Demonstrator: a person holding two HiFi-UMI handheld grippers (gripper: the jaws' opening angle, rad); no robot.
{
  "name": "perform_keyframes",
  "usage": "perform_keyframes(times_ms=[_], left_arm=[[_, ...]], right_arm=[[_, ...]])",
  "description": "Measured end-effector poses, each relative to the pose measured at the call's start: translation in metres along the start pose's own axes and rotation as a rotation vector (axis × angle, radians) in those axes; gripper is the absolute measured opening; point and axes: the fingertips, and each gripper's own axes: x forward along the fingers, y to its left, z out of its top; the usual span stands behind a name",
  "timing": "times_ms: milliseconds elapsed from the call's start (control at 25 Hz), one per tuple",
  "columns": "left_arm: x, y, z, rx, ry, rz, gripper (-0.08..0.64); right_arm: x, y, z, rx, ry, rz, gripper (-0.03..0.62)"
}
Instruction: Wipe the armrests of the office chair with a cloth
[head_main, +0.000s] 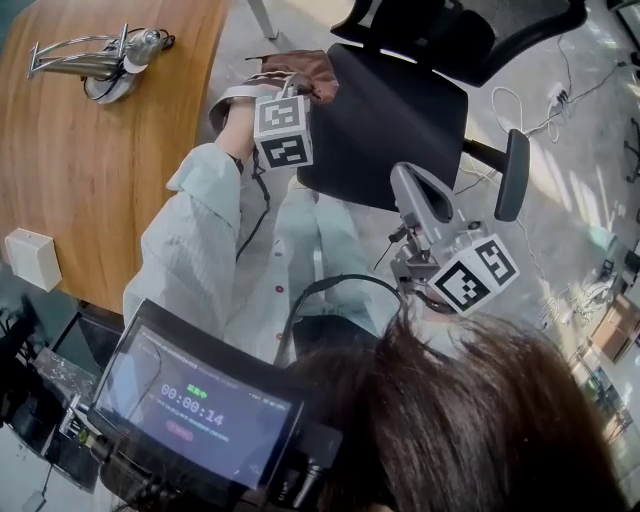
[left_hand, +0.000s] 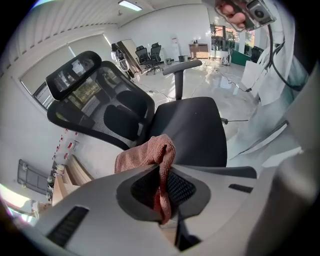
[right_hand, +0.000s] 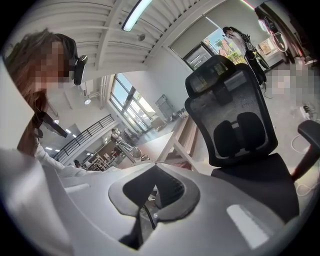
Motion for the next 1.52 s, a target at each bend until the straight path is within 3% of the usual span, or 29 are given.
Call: perform_keyframes(times_ms=[480, 840, 1040, 1240, 1400, 1520], left_arm=[[-0.048, -0.107, 0.011, -0.065, -0.019, -0.101, 0.023], [-0.076, -0.156, 0.006, -0.261, -0.060, -0.184, 0.023], [-0.087, -0.168, 0.004, -0.365, -0.078, -0.191, 0.023], [-0.142, -0.138, 0.033, -0.593, -0.253, -0.075, 0.023], [-0.219, -0.084, 0.067, -0.712, -0.420, 0.167, 0.023], [-0.281, -0.051, 0.095, -0.836, -0.592, 0.335, 0.023]], right_arm=[[-0.025, 0.050, -0.011, -0.038, -0.024, 0.072, 0.000], [-0.033, 0.070, -0.009, -0.053, -0.043, 0.113, 0.002], [-0.032, 0.080, -0.002, -0.075, -0.046, 0.142, 0.002], [-0.039, 0.097, 0.010, -0.126, -0.072, 0.147, 0.002], [-0.055, 0.119, 0.038, -0.202, -0.140, 0.144, 0.000], [-0.071, 0.138, 0.067, -0.303, -0.215, 0.129, 0.002]])
